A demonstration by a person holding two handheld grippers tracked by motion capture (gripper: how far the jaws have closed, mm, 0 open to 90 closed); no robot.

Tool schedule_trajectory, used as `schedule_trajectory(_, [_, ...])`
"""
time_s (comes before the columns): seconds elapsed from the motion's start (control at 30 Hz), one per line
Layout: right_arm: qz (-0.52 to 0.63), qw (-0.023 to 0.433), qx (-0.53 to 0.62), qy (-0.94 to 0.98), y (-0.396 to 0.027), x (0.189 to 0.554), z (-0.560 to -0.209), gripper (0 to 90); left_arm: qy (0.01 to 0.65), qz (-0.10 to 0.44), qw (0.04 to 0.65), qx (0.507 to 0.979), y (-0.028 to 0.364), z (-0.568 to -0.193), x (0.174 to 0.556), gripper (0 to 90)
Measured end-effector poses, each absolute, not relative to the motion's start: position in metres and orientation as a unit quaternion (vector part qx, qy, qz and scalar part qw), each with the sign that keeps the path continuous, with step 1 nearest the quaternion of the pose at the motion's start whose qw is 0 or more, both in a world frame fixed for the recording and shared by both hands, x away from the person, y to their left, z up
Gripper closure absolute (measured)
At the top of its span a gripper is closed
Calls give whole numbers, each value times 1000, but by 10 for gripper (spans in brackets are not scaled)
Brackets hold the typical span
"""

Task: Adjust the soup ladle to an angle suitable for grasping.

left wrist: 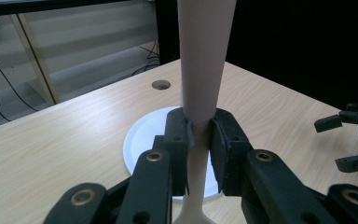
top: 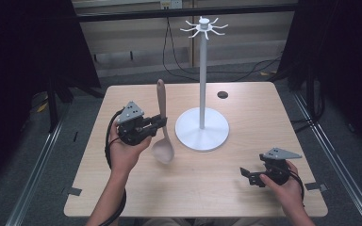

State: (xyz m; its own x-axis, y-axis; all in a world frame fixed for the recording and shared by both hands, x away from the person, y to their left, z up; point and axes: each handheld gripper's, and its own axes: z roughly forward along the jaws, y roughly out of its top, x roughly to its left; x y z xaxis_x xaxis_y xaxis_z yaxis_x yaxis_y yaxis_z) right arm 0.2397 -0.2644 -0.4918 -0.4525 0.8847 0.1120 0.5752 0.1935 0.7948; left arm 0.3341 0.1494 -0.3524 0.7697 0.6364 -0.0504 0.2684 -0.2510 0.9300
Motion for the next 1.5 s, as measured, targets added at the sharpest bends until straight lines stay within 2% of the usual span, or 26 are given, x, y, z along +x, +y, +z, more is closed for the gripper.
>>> schedule_trajectory(1.5, [412, 188, 487, 746, -264, 239, -490, 28, 275, 172, 548, 771, 111, -297, 360, 778])
